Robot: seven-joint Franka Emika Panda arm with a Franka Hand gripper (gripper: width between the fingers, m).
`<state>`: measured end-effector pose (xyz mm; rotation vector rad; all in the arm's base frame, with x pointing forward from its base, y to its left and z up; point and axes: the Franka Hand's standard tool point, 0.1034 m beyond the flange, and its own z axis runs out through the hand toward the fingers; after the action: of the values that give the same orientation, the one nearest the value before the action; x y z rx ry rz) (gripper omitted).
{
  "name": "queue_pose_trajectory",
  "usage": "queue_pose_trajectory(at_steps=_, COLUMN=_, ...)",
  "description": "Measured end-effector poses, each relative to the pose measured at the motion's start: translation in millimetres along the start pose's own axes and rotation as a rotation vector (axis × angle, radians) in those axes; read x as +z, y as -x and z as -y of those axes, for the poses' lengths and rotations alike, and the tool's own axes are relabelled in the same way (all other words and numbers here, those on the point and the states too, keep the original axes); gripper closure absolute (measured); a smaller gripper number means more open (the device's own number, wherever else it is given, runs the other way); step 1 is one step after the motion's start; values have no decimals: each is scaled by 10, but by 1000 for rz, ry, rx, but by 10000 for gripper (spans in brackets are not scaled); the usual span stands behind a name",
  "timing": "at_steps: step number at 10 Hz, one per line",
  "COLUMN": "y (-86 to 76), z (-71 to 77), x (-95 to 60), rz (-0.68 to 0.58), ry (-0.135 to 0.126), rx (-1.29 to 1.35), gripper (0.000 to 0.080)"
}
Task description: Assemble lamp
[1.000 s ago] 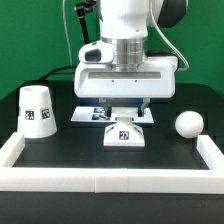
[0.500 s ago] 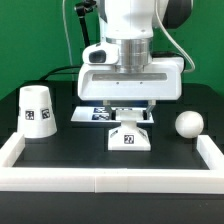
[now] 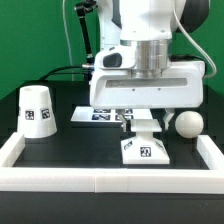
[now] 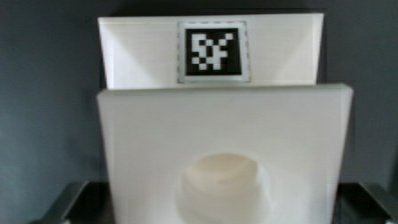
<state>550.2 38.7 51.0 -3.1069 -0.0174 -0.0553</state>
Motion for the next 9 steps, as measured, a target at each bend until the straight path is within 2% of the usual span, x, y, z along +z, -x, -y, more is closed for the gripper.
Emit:
queue_pose_trajectory(at_steps=3, y=-245, z=129, x=9, rz=-21, ry=-4, rx=-13, gripper=263)
queue_pose_trajectory(at_steps=5, y=-425, z=334, x=17, rz=-40, ry=-9, rx=-18, gripper=263)
queue_pose_trajectory(at_steps=7, y=-457, z=505, x=21, rz=-46, ry=-11, rx=-42, gripper=263)
queue_pose_trajectory(at_steps=9, y=-452, z=612, x=28, rz=-47, ry=-12, rx=-59, gripper=263)
